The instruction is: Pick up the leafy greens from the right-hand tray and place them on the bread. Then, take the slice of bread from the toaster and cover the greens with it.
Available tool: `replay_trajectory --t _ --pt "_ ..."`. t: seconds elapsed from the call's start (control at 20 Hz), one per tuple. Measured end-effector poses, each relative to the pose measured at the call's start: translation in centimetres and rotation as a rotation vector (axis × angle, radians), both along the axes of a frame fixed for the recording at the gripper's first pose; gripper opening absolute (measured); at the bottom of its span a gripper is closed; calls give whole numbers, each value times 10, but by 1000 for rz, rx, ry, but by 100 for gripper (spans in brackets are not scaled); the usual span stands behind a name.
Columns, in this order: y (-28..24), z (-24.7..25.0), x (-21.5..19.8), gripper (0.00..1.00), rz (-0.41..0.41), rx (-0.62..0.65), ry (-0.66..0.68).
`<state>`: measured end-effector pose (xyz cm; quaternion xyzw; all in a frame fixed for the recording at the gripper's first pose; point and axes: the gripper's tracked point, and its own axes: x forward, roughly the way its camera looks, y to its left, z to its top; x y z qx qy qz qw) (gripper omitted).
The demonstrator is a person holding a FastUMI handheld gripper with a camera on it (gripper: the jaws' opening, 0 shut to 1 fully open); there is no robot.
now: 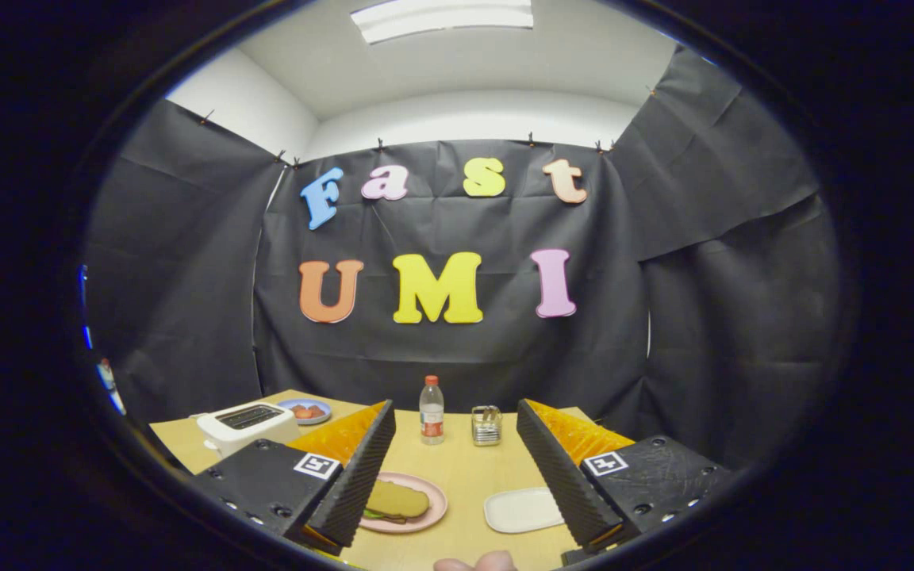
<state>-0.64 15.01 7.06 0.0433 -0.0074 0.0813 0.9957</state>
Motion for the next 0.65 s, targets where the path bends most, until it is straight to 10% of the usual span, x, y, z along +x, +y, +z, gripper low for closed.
replay_trajectory --t 0.65 --pt "-34 6 -34 95 -66 -101 -64"
